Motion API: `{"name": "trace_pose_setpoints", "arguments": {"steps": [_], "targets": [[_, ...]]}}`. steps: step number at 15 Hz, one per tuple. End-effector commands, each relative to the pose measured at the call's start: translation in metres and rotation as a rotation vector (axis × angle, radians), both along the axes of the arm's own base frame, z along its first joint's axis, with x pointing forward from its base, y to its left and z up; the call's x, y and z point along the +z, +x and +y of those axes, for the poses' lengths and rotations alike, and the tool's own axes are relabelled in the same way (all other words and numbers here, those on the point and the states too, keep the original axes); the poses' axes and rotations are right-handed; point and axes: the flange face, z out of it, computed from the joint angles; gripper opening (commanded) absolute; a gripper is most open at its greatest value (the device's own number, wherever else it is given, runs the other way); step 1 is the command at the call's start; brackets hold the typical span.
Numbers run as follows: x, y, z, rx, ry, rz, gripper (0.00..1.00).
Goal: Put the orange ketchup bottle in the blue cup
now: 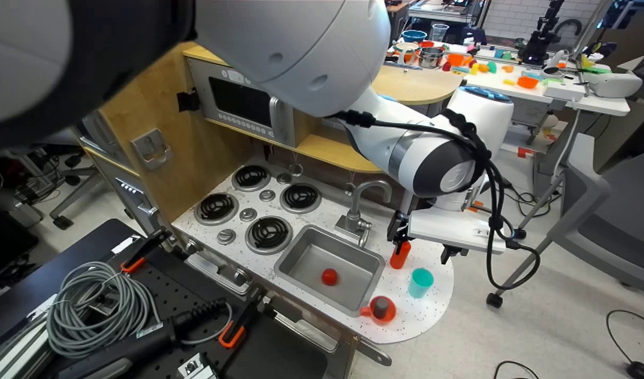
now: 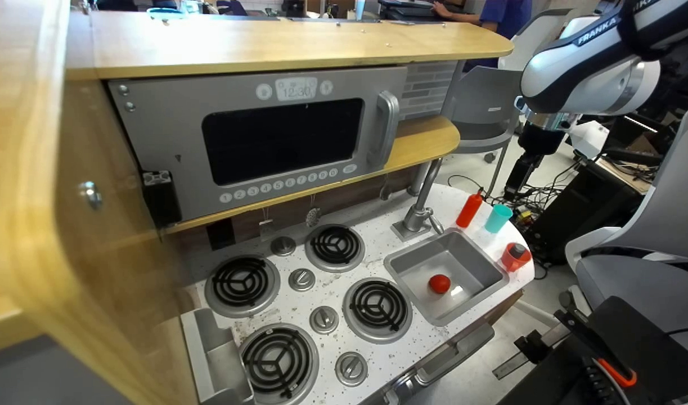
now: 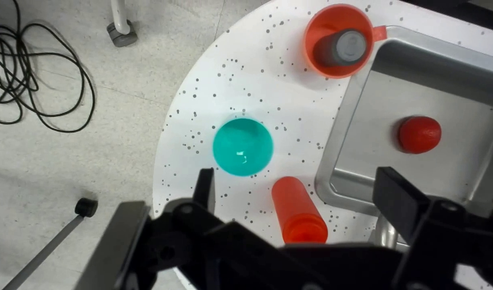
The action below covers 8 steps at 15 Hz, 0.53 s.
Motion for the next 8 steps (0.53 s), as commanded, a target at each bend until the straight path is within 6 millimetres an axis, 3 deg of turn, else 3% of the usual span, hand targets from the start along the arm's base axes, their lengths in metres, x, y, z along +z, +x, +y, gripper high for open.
{"name": "trace_pose_setpoints", "arguments": {"steps": [1, 8], "targets": [[-0.013, 0.016, 0.002, 0.027, -0.015, -0.013, 1.0], [-0.016, 0.036, 0.012, 0.039, -0.002, -0.018, 1.0]]}}
